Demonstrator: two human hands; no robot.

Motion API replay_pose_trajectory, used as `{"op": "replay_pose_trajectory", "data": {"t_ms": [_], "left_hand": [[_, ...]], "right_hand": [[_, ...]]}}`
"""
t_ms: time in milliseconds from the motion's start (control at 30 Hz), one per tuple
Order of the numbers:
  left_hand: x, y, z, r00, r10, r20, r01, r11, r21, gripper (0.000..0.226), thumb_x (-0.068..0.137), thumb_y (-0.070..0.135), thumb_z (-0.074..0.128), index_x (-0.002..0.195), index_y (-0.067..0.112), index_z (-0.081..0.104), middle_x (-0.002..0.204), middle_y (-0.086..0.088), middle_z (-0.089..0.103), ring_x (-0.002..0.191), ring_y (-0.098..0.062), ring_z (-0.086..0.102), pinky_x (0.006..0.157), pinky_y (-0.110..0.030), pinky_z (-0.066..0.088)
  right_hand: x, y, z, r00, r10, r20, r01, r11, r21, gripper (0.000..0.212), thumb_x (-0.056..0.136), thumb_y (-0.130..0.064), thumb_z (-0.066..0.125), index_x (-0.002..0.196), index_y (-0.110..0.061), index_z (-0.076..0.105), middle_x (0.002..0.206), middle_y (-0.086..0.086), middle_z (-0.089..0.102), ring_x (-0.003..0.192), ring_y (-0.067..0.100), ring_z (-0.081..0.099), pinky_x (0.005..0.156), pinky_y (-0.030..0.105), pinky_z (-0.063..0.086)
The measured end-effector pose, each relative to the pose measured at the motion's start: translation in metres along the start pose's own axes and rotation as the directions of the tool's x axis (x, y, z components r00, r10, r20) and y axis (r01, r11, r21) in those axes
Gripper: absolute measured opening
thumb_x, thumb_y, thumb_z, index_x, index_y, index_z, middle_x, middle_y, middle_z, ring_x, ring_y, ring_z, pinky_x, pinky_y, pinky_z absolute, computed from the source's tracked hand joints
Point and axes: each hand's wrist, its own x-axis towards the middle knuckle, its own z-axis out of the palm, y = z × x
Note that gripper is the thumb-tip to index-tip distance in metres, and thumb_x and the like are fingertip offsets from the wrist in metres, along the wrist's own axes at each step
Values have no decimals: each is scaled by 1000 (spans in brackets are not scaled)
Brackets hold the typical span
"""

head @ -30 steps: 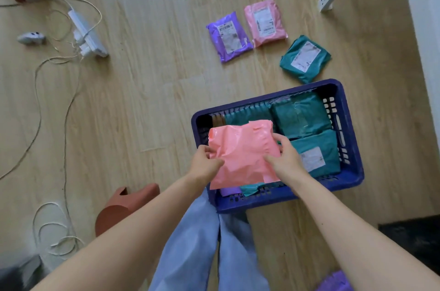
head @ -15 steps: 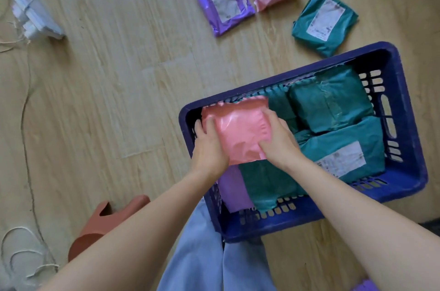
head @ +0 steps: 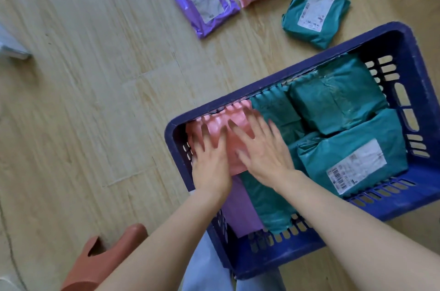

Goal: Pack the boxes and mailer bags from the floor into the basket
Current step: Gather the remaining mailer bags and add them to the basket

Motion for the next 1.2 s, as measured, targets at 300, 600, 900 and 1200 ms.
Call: {"op": "replay_pose_trajectory", "data": {"t_ms": [300,600,900,1200], "left_hand": [[22,-10,24,996,92,10,-92,986,142,98,88,4,55,146,36,-17,153,-8,-32,144,-33,-20,104,-54,35],[33,-21,41,993,116,21,-118,960,255,100,90,-4,47,136,28,-36,144,-11,-44,141,-39,-23,104,-50,40],[-19,16,-35,983,91,158,-116,981,157,99,77,-14,53,150,22,-3,156,-8,-21,146,-30,5,94,-39,47],[-119,91,-154,970,212,115,-220,973,62,81,81,-6,54,147,27,20,158,1,-18,120,-31,52,71,-37,52]], "right_hand": [[6,34,46,982,-188,7,185,959,-215,79,78,-48,61,146,-29,24,154,10,30,141,26,31,111,42,22],[13,28,56,987,-157,33,160,980,-118,79,74,-50,67,144,-30,37,154,10,31,140,24,34,113,46,28],[-44,32,-22,993,22,116,-21,1000,-8,67,89,-57,20,148,-27,29,157,6,21,141,24,32,111,46,32],[-146,31,-184,970,235,59,-242,948,207,65,99,-52,25,149,-36,-14,157,-4,-24,148,15,-9,118,35,5]]}}
